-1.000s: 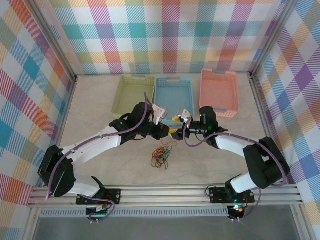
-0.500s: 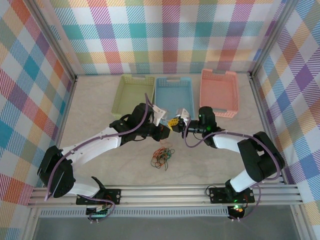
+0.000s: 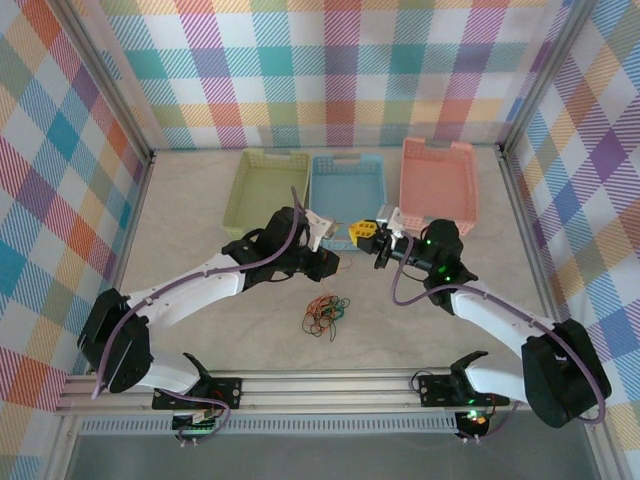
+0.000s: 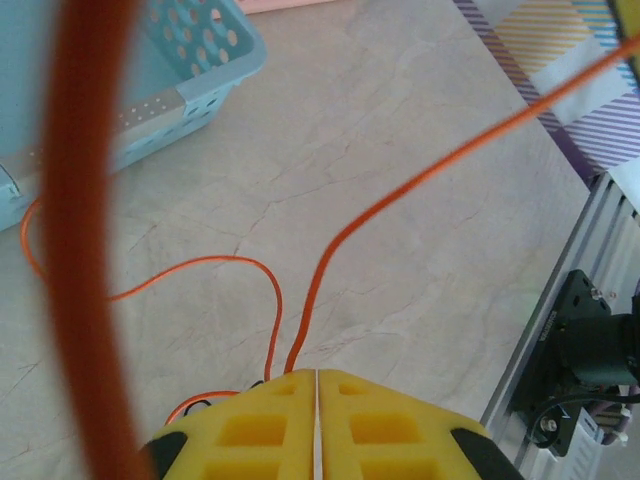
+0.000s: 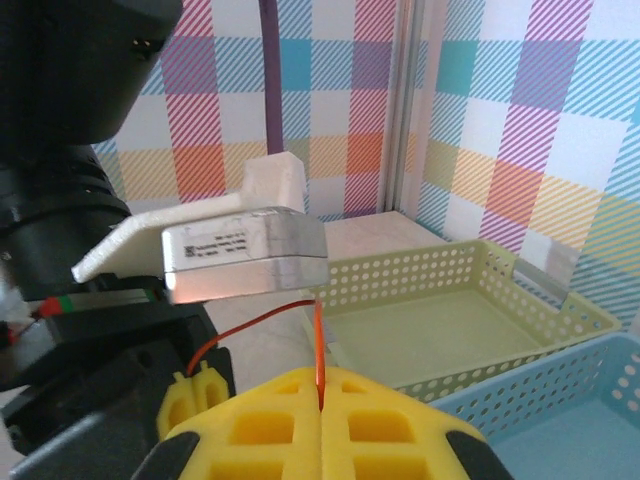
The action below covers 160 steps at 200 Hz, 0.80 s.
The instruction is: Untangle the cables
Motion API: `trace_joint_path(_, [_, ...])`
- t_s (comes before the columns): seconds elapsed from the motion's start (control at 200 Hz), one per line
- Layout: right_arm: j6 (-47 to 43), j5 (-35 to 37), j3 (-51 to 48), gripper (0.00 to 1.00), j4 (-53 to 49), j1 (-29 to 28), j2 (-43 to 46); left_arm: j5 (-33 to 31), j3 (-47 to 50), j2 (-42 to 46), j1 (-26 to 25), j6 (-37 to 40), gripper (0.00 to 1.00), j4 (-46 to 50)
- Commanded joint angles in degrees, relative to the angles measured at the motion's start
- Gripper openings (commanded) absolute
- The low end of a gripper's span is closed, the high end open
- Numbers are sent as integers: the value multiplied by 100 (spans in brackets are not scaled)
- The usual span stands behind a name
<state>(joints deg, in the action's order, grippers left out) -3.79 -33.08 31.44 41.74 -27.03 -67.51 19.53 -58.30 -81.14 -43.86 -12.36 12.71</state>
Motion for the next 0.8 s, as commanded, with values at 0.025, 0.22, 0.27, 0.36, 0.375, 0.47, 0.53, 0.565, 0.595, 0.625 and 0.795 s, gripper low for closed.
trace_joint_path(0.025, [291, 82, -74, 0, -113, -48, 271, -141, 57, -116, -88, -12, 10, -242])
trace_joint_path(0.22, [548, 68, -139, 0, -185, -82, 740, -428, 22, -272, -82, -97, 17, -321])
trace_joint_path(0.27, [596, 91, -168, 0, -222, -105, 895, -517, -12, -342, -85, -117, 17, -348])
trace_joint_path(0.36, [658, 103, -215, 0, -285, -123, 1165, -447, -96, -496, -85, -123, 17, -380])
trace_joint_path(0.375, [667, 94, -225, 0, -281, -128, 1216, -435, -106, -517, -81, -129, 17, -403])
trace_joint_path(0.47, [730, 28, -237, 0, -340, -136, 1453, -416, -217, -685, -83, -205, 17, -458])
trace_joint_path(0.53, [731, 17, -236, 0, -435, -145, 1589, -363, -306, -796, -83, -213, 16, -436])
trace_joint_path(0.565, [731, 20, -265, 0, -438, -144, 1683, -353, -330, -843, -82, -214, 16, -444])
trace_joint_path(0.595, [737, 29, -278, 0, -440, -145, 1763, -347, -337, -870, -80, -218, 16, -468])
trace_joint_path(0.625, [739, 58, -290, 0, -467, -144, 1826, -330, -342, -898, -81, -222, 15, -486])
trace_joint_path(0.795, [770, 76, -255, 0, -698, -145, 2224, -283, -401, -1069, -82, -241, 13, -465])
